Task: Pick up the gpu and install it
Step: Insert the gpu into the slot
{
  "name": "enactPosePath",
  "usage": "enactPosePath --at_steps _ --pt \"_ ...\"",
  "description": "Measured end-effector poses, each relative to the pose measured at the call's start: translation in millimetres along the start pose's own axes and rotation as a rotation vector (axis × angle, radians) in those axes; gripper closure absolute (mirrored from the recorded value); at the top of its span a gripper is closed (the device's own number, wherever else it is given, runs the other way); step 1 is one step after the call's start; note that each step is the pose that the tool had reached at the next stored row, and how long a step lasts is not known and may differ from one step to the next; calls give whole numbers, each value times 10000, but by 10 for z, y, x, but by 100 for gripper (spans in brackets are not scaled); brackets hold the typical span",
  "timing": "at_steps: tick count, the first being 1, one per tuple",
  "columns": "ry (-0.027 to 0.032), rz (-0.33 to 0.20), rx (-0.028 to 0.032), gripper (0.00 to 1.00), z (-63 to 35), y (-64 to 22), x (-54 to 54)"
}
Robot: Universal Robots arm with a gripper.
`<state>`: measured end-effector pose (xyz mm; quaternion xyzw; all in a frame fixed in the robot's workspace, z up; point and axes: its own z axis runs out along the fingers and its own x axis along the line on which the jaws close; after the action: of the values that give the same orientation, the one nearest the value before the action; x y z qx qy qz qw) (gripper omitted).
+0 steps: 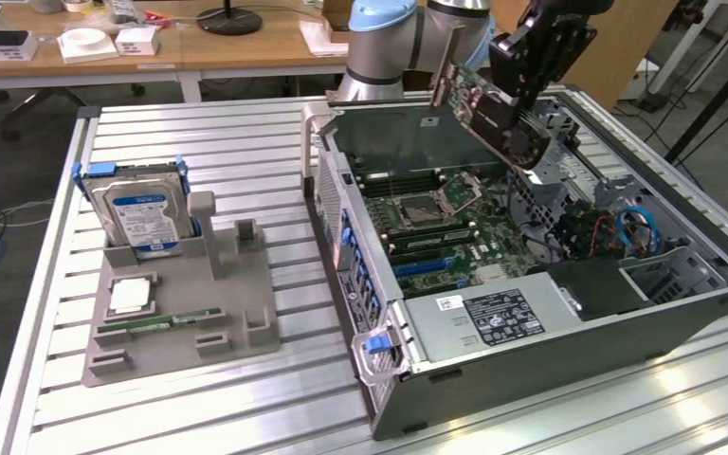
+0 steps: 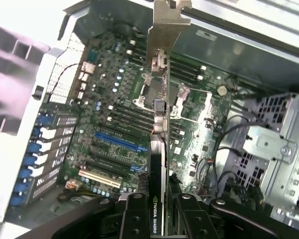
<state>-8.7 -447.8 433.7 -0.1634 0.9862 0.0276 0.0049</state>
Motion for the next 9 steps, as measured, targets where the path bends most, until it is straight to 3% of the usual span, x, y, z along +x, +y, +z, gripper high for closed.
enactPosePath --at_steps 9 --pt "82 -1563 -31 74 1 0 0"
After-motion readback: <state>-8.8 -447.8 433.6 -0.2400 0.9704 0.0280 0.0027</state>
